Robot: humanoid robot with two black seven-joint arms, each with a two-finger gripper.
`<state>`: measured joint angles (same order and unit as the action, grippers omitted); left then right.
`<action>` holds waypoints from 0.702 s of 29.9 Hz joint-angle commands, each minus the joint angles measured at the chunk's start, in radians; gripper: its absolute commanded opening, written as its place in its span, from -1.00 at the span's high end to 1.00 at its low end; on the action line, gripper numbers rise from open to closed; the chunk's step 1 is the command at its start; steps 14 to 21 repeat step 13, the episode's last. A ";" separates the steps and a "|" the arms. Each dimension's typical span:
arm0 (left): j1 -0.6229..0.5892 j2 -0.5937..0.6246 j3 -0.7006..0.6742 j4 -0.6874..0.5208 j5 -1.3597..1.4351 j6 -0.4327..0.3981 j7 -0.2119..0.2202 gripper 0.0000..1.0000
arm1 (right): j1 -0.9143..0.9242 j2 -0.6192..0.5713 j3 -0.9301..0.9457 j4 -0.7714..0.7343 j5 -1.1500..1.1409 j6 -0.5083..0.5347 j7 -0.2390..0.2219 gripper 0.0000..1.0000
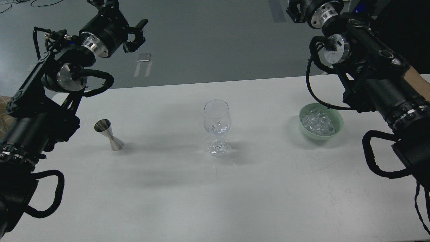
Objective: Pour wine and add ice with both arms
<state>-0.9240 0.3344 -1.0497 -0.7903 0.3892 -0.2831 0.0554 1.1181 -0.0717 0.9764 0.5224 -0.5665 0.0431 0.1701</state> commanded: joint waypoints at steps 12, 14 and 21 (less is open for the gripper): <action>0.071 0.008 0.016 0.058 -0.049 -0.183 -0.175 -0.97 | -0.038 -0.008 0.012 -0.035 0.243 0.254 0.081 -1.00; 0.070 0.005 0.014 0.071 -0.049 -0.183 -0.175 -0.97 | -0.037 -0.008 0.012 -0.035 0.243 0.256 0.081 -1.00; 0.070 0.005 0.014 0.071 -0.049 -0.183 -0.175 -0.97 | -0.037 -0.008 0.012 -0.035 0.243 0.256 0.081 -1.00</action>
